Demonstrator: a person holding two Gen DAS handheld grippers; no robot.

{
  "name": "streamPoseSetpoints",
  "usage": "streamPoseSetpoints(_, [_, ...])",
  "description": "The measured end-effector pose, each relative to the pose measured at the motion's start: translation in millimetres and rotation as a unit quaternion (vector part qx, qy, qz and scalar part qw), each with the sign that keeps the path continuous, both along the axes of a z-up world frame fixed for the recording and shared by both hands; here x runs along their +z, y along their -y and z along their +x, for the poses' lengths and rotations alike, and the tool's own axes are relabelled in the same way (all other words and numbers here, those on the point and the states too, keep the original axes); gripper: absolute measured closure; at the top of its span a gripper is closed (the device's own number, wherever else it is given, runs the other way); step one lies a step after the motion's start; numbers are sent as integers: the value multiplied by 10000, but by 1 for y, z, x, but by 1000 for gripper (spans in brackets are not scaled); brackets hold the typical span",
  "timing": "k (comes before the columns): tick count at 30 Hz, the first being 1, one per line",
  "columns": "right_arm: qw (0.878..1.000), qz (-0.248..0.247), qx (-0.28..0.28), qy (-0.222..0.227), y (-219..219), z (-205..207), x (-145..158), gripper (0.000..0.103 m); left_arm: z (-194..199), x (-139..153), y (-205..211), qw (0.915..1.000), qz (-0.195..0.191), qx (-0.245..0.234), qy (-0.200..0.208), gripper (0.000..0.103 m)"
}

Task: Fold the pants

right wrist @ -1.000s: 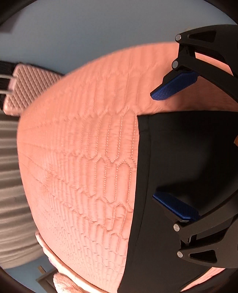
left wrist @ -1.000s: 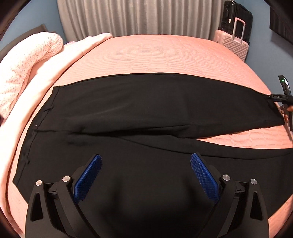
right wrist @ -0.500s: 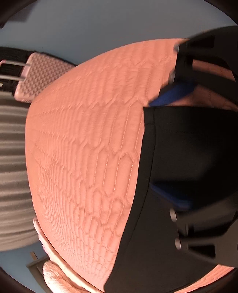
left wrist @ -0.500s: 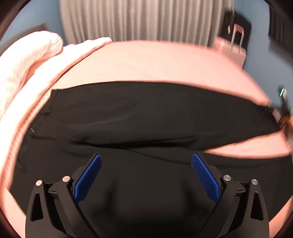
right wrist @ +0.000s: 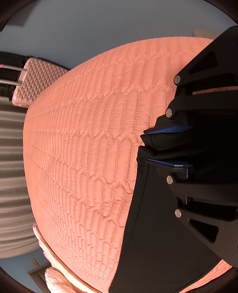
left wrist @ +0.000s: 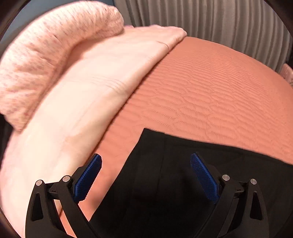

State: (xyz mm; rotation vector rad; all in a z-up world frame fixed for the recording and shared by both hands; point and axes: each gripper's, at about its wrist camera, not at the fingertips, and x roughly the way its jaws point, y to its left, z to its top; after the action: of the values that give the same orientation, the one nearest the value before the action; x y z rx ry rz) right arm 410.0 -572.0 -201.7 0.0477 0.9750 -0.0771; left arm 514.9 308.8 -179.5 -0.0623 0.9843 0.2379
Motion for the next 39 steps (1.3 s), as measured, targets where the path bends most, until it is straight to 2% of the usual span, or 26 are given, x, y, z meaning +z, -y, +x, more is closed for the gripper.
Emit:
streamPoseSetpoints(2, [10000, 19, -76, 6, 0, -1, 0, 78, 19, -14, -3, 9995, -197, -150, -175, 8])
streamPoseSetpoints(3, [10000, 14, -95, 0, 0, 0, 0, 78, 24, -18, -2, 9995, -115, -174, -226, 7])
streamPoseSetpoints(5, [9999, -21, -120, -26, -1, 1, 1, 78, 35, -29, 2, 9991, 318, -105, -251, 7])
streamPoseSetpoints(6, [9999, -21, -130, -38, -1, 1, 1, 78, 39, -36, 0, 9989, 321, -108, -327, 8])
streamPoseSetpoints(7, [9999, -19, -137, -48, -1, 2, 1, 77, 42, -43, -2, 9988, 225, -119, -415, 14])
streamPoseSetpoints(8, [9999, -23, -138, -53, -1, 2, 1, 77, 45, -49, -3, 9987, -32, -213, -459, 35])
streamPoseSetpoints(10, [9998, -46, -165, -54, -2, 3, 1, 77, 42, -46, -4, 9995, -219, -142, -202, 60])
streamPoseSetpoints(14, [9998, -89, -172, 60, -6, -3, 8, 80, 36, -33, -10, 9986, -502, -178, -54, 84])
streamPoseSetpoints(17, [9991, -62, -64, 413, -9, -22, 35, 84, 7, 3, -20, 9930, -1047, -265, 486, 88])
streamPoseSetpoints(19, [9979, 44, -6, 651, -8, -38, 57, 84, -20, 32, -20, 9883, -1229, -420, 800, 89])
streamPoseSetpoints(23, [9921, 47, 439, 1175, -18, -90, 116, 84, -89, 94, -15, 9801, -1380, -802, 1177, 89])
streamPoseSetpoints(25, [9872, 7, 749, 1410, -27, -133, 148, 84, -127, 121, -14, 9773, -1376, -956, 1299, 89])
streamPoseSetpoints(28, [9827, -105, 1086, 1500, -37, -195, 176, 84, -189, 148, -24, 9751, -1358, -1076, 1382, 89])
streamPoseSetpoints(30, [9818, -206, 1254, 1411, -43, -242, 183, 84, -233, 157, -34, 9769, -1288, -1057, 1340, 96])
streamPoseSetpoints(31, [9823, -159, 1292, 1345, -44, -261, 181, 84, -255, 158, -40, 9785, -1207, -987, 1350, 103])
streamPoseSetpoints(32, [9837, -205, 1313, 1212, -45, -279, 176, 84, -281, 158, -51, 9813, -1093, -825, 1351, 103])
streamPoseSetpoints(34, [9861, -134, 1353, 957, -47, -304, 156, 84, -306, 144, -69, 9874, -865, -692, 1127, 103])
streamPoseSetpoints(36, [9881, -177, 1423, 556, -52, -327, 124, 84, -324, 112, -84, 9936, -764, -519, 649, 103])
streamPoseSetpoints(38, [9898, -207, 1406, 64, -53, -341, 88, 84, -343, 81, -93, 9941, -987, -294, 349, 103])
streamPoseSetpoints(39, [9896, -303, 1399, -166, -54, -347, 71, 84, -350, 69, -92, 9951, -931, -176, 297, 103])
